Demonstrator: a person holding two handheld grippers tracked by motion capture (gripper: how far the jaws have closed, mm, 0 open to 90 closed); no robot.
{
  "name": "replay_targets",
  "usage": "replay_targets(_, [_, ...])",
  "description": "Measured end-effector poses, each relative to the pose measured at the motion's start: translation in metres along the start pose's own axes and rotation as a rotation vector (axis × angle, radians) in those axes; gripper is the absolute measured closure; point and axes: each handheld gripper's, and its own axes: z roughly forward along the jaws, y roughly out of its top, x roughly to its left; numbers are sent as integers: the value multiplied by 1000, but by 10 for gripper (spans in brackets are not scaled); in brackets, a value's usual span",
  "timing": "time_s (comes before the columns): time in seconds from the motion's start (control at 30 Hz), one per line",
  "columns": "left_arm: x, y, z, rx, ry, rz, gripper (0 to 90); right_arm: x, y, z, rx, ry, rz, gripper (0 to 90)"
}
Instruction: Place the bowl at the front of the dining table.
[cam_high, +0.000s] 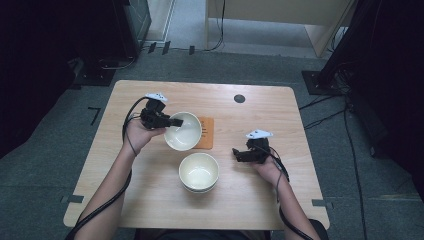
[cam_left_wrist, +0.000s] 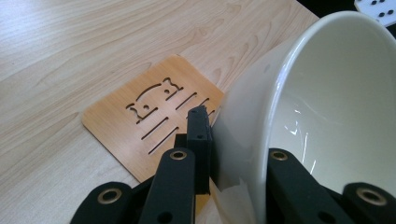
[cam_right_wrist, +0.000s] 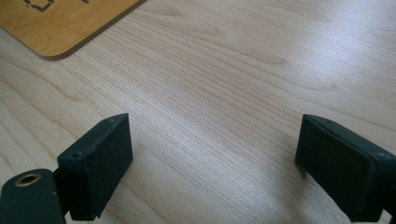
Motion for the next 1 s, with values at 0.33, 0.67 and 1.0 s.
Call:
replay_targets(0.33, [8, 2, 14, 17, 5, -4, 811, 1, 0, 0, 1, -12, 17, 102])
replay_targets(0.67, [12, 3, 23, 23, 6, -3, 811, 2, -1, 0, 0, -14, 20, 102])
replay_targets(1.0, [16, 3, 30, 24, 12, -7, 811, 2, -1, 0, 1, -5, 12, 102])
